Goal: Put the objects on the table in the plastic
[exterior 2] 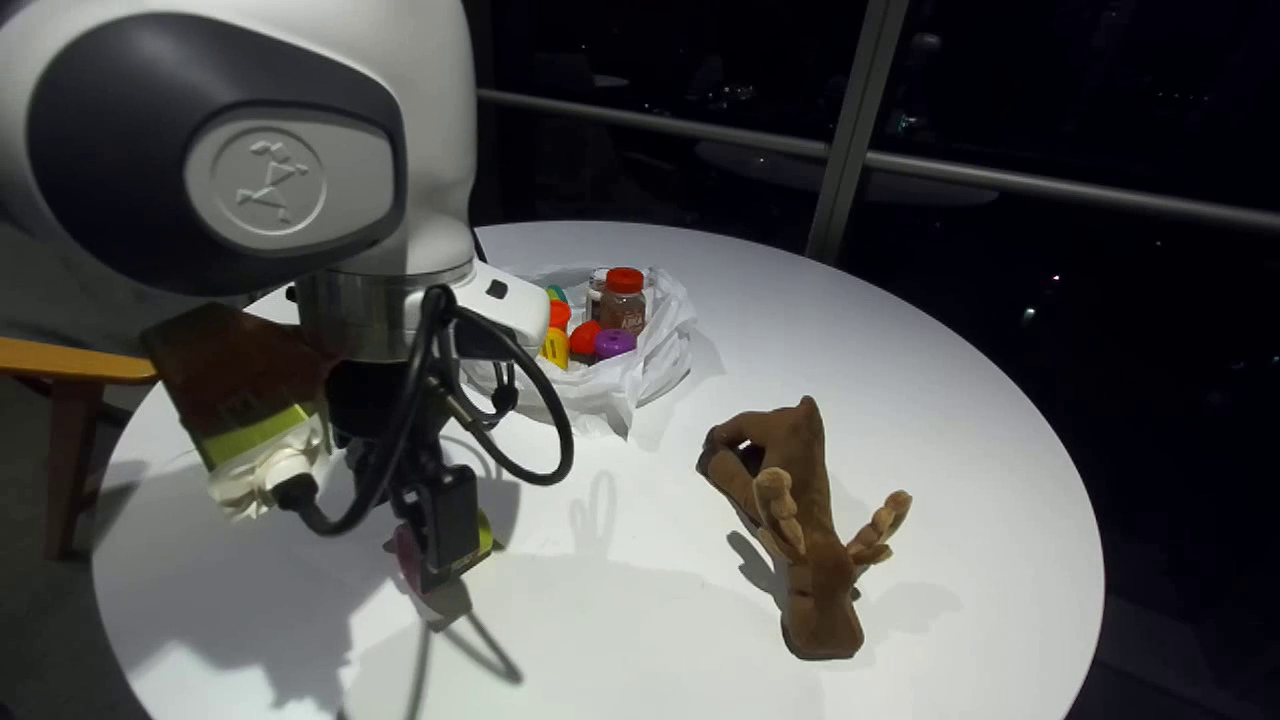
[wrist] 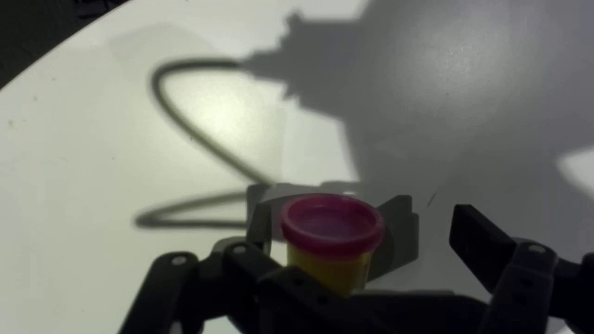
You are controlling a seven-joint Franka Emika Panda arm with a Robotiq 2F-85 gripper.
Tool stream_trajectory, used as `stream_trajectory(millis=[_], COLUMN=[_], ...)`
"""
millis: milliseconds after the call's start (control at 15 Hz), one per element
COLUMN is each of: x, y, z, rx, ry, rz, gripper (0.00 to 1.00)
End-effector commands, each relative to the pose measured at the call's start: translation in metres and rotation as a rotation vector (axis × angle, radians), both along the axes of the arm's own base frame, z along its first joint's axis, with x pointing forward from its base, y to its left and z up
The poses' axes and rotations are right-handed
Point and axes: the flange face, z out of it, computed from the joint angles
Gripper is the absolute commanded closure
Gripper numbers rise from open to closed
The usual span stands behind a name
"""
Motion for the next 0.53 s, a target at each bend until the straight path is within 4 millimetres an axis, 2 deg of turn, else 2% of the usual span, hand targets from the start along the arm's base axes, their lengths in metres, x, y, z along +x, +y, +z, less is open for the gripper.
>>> stream_trajectory(millis=[0, 333, 467], x=[0.010, 0.011, 0.013], y=[-0.001, -0.014, -0.020], z=[-0.005, 0.015, 0.030], rx=[-0.018, -0.057, -0.067], ry=[-0.003, -0.018, -0.048], rz=[0.036, 0.009, -0.022], gripper=[0.32, 0.71, 0.72])
